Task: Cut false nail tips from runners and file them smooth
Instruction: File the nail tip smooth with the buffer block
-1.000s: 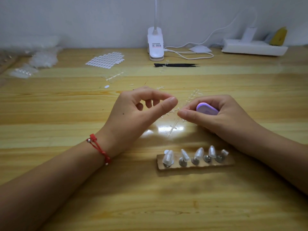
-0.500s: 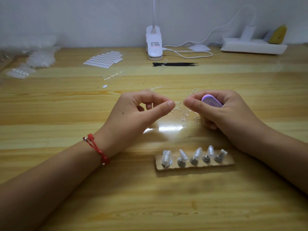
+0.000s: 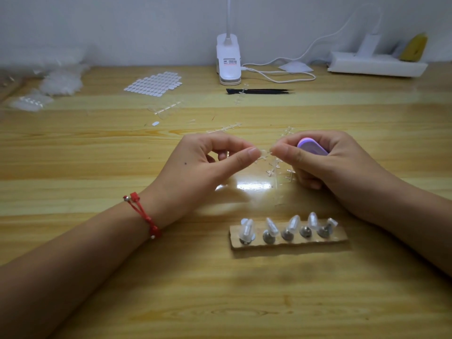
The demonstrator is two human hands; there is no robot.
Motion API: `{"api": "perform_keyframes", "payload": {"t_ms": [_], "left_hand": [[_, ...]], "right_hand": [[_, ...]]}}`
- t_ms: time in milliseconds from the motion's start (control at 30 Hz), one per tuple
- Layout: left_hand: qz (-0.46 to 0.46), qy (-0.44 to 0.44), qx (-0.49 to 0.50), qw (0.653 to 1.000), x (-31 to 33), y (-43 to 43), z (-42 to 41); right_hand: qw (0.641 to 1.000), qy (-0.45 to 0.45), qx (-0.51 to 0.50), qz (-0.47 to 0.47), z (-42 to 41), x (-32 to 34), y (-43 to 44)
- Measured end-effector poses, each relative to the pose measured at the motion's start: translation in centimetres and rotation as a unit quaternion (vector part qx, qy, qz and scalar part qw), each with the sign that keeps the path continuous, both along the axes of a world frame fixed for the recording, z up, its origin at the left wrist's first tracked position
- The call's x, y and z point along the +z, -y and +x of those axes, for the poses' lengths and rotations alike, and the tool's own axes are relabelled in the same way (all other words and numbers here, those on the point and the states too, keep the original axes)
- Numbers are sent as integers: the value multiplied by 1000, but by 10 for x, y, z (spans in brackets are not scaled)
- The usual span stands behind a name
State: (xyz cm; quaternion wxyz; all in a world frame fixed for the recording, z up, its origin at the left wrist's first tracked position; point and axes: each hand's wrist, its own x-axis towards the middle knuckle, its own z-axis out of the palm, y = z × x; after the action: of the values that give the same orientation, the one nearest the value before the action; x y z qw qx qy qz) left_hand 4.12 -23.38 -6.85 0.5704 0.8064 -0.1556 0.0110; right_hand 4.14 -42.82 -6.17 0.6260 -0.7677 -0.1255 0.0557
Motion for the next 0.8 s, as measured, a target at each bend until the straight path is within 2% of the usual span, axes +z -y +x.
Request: {"api": "perform_keyframes", "payload": {"t_ms": [800], "left_hand": [[-7, 1, -28, 1000, 2, 1, -2]], "right_hand": [[1000, 18, 18, -17, -4, 2, -3]]}}
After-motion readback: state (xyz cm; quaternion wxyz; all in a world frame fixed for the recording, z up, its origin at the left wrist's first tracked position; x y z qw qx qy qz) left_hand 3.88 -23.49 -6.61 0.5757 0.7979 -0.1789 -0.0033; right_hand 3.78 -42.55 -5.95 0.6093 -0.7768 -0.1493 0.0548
